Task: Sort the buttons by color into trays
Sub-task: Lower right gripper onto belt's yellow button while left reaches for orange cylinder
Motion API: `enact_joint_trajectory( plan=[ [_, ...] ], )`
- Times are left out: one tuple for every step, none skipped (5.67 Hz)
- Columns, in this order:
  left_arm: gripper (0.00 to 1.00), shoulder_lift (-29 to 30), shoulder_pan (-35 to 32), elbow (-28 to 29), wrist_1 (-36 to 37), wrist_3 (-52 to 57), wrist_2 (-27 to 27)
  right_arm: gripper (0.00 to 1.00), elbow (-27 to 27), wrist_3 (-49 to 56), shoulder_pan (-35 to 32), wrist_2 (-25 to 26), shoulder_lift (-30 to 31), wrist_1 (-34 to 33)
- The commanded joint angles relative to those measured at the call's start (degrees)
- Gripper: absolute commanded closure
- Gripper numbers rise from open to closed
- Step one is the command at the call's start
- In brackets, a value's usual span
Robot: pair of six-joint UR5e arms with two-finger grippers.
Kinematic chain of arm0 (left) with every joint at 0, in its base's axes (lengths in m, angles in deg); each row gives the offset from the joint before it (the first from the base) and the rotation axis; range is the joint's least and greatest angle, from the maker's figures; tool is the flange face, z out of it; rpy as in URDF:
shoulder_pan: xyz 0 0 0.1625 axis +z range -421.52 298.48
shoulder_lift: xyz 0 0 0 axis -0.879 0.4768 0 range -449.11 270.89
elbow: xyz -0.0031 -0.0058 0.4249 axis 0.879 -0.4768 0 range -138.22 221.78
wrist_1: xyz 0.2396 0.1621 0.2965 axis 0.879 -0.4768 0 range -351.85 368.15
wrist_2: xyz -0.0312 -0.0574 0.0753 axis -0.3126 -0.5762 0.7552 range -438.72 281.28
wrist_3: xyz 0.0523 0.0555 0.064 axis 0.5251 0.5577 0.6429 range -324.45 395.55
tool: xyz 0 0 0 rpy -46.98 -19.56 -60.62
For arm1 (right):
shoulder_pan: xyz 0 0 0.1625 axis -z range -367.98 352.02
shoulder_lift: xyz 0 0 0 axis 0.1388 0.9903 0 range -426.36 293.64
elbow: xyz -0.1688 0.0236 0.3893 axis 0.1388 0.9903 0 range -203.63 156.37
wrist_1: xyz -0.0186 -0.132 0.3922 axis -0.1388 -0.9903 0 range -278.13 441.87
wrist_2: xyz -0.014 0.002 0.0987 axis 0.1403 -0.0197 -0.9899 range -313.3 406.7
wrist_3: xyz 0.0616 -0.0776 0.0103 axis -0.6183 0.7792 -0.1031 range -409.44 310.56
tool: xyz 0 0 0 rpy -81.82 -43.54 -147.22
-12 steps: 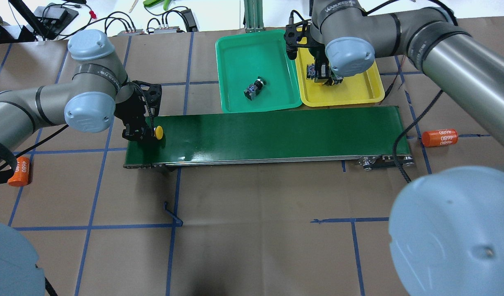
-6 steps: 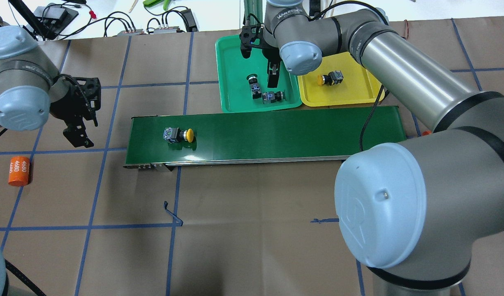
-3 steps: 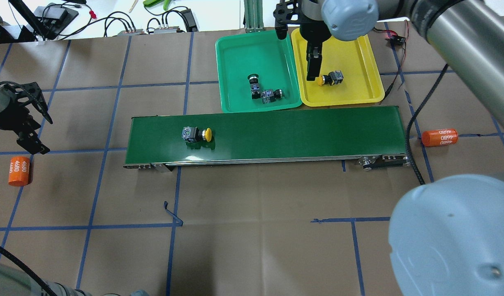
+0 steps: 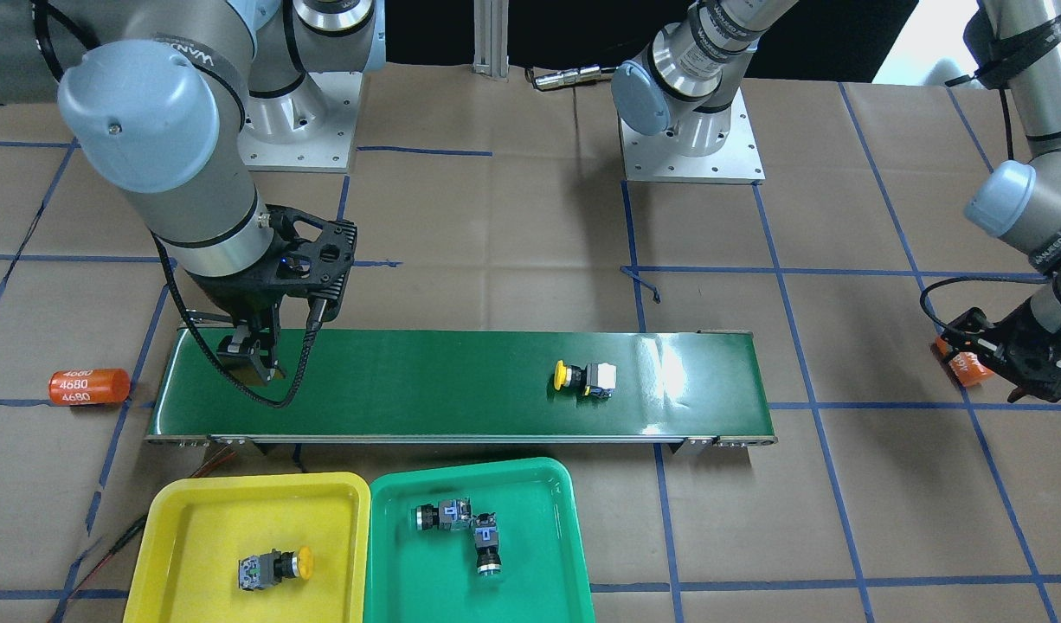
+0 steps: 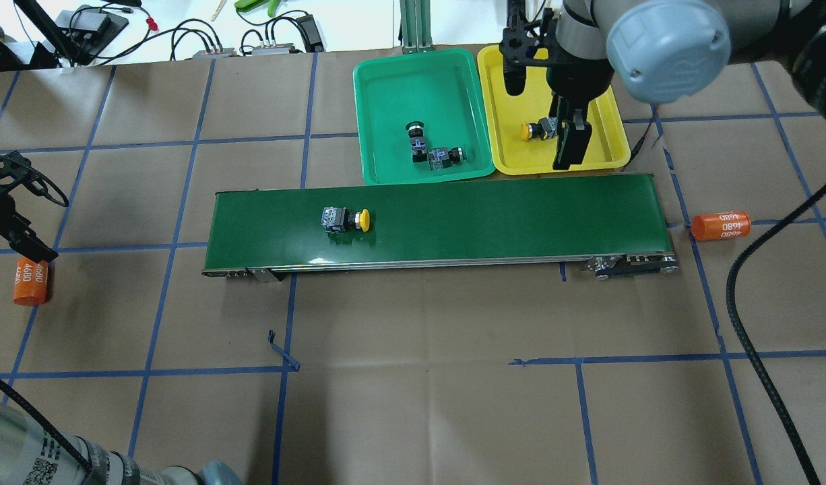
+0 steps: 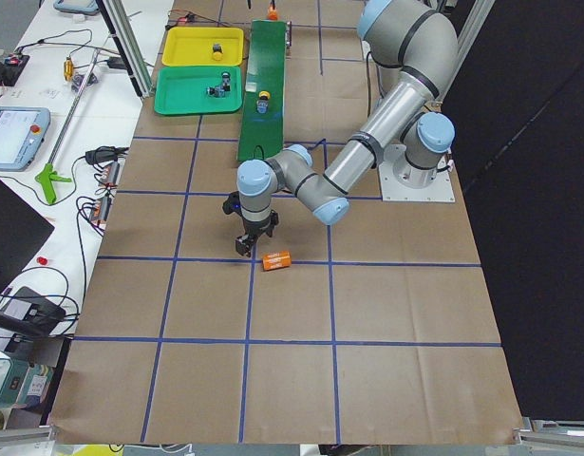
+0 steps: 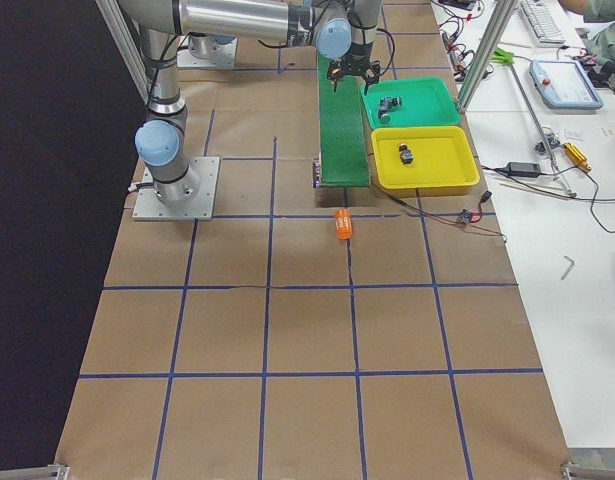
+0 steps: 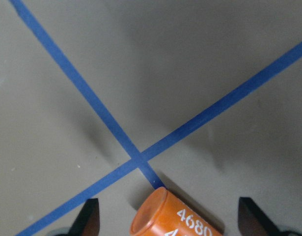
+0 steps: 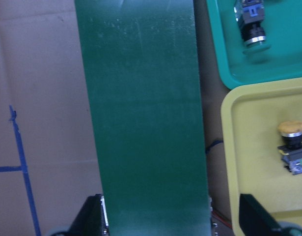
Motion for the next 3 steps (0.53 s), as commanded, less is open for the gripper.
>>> enact_joint_trajectory(
  plan=[
    [0.02,0.5,1.8,-0.9,-0.3,-20.2,0.1,0.00,-3.6,0.0,-0.5,-0.2,0.9,-0.8],
    [0.02,0.8,1.9,-1.0,-0.3,-23.4,0.1,0.00,-5.2,0.1,-0.9,-0.2,0.7,-4.6],
    [0.20,1.6,2.3,0.3,-1.0,-22.9,1.0,0.00,-8.6,0.4,-0.9,-0.2,0.1,-12.2]
  ],
)
